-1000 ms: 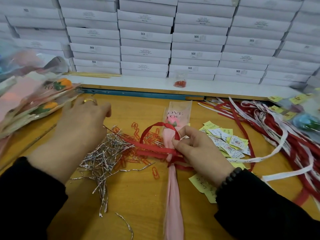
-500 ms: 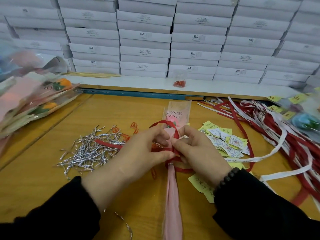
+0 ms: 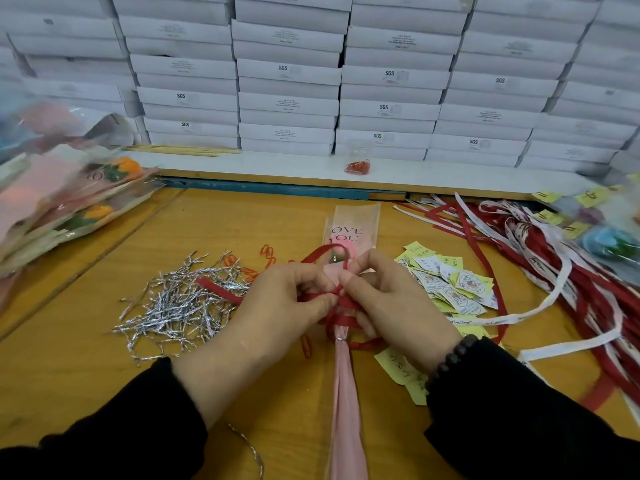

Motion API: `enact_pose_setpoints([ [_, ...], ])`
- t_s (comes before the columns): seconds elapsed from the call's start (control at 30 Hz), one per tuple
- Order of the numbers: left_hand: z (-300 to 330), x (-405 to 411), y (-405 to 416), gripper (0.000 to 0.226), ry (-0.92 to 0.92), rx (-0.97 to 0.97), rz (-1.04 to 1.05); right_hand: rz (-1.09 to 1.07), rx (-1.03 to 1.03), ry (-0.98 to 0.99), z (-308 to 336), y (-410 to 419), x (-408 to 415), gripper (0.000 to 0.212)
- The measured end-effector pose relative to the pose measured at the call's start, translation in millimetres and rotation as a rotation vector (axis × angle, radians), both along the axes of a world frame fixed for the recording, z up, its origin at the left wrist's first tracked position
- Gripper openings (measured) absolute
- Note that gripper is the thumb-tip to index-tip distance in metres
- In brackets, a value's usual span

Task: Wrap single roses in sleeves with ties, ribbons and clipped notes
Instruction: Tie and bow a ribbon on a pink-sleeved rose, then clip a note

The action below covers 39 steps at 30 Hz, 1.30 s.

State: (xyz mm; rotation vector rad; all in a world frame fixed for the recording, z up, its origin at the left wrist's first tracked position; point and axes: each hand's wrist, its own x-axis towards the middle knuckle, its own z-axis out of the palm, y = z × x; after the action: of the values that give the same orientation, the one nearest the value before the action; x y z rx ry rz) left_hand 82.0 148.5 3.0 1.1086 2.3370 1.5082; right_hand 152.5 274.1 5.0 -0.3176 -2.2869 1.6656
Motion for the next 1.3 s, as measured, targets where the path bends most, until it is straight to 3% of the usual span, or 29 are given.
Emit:
enact_pose_setpoints([
  [0.13, 0.7, -2.2, -0.5, 0.015, -0.072, 0.007, -0.007, -0.061, 0.115, 0.001, 4.9, 5.1, 0.1, 0.020],
  [0.23, 1.2, -1.6, -1.6, 0.017, -0.069, -0.015, -0.004, -0.093, 0.489, -0.026, 13.0, 17.0, 3.9, 0.010],
  [0.3, 1.0, -1.5, -1.7, 0.017, -0.072, -0.028, 0.002, -0.072, 0.607, -0.083, 22.9, 30.3, 9.1, 0.014],
  [0.47, 1.2, -1.8, -1.6, 0.020, -0.077, -0.044, 0.004, 0.158, 0.705, -0.509, 39.9, 48.6, 22.0, 0.022],
  [0.57, 1.8, -1.0, -2.1, 0.020, -0.087, -0.035, -0.004, 0.220, 0.727, -0.610, 34.6, 43.6, 21.6, 0.016],
  [0.83, 3.3, -0.3, -2.5, 0.016, -0.079, -0.039, 0.003, 0.008, 0.806, -0.575, 46.4, 58.5, 24.8, 0.013],
  [1.13, 4.8, 1.5, -2.5, 0.015, -0.069, -0.055, 0.005, -0.698, 1.126, -0.670, 55.3, 111.1, 49.3, 0.014],
  [1.23, 3.9, 0.9, -2.3, 0.014, -0.078, -0.051, 0.006, -0.637, 1.175, -0.475, 55.0, 100.7, 44.8, 0.013],
  [1.3, 3.4, 0.7, -2.2, 0.013, -0.083, -0.044, 0.006, -0.398, 1.065, -0.196, 55.2, 75.4, 37.3, 0.011],
])
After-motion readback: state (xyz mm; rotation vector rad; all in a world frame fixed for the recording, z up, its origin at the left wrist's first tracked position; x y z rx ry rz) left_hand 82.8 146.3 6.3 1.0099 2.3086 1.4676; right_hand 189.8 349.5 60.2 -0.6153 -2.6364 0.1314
